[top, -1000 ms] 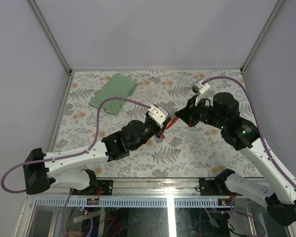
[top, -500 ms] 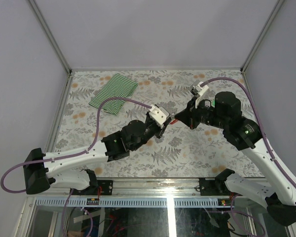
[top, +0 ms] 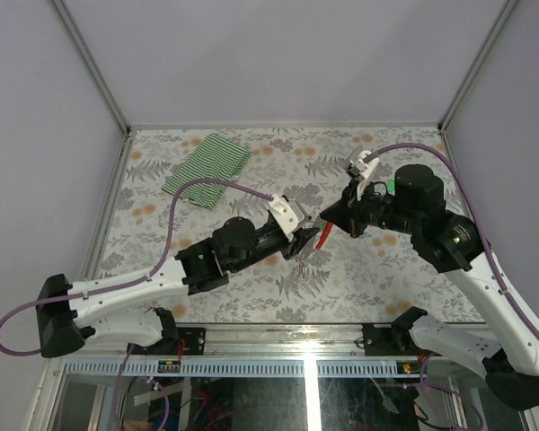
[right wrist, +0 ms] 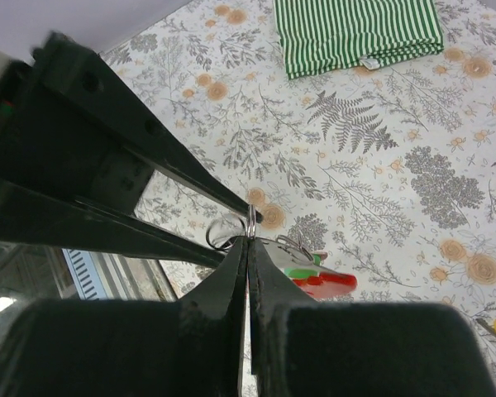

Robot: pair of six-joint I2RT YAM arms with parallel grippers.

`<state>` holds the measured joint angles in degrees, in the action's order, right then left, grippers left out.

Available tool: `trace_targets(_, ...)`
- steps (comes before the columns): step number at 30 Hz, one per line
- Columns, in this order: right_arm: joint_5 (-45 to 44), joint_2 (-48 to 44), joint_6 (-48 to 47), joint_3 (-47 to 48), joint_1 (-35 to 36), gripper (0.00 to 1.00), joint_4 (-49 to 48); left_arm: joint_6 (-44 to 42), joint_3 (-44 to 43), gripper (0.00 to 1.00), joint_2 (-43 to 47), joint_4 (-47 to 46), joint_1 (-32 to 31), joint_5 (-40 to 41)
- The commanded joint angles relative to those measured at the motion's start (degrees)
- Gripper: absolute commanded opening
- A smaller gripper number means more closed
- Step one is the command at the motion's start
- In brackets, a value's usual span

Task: Put the keys on the keyring

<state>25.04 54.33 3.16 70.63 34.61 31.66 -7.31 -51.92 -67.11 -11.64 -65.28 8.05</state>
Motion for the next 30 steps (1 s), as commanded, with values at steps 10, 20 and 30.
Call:
trace_targets(10, 12.22, -1.63, -19.62, 4.55, 0.11, 0.0, 10.1, 2.68, -0.24, 0.34, 10.74, 3.31, -0.17, -16.08)
trace_targets(20, 18.82, -3.41, -24.3, 3.99, 0.12, 0.0, 11.38, 2.75, -5.47, 0.28, 8.79, 11.73, 2.5, -27.13)
trace_targets(30, 21.79, -3.97, -25.97, 2.72, 0.11, 0.0, 11.9, 1.51, -9.31, 0.34, 6.31, 13.98, 2.59, -30.53)
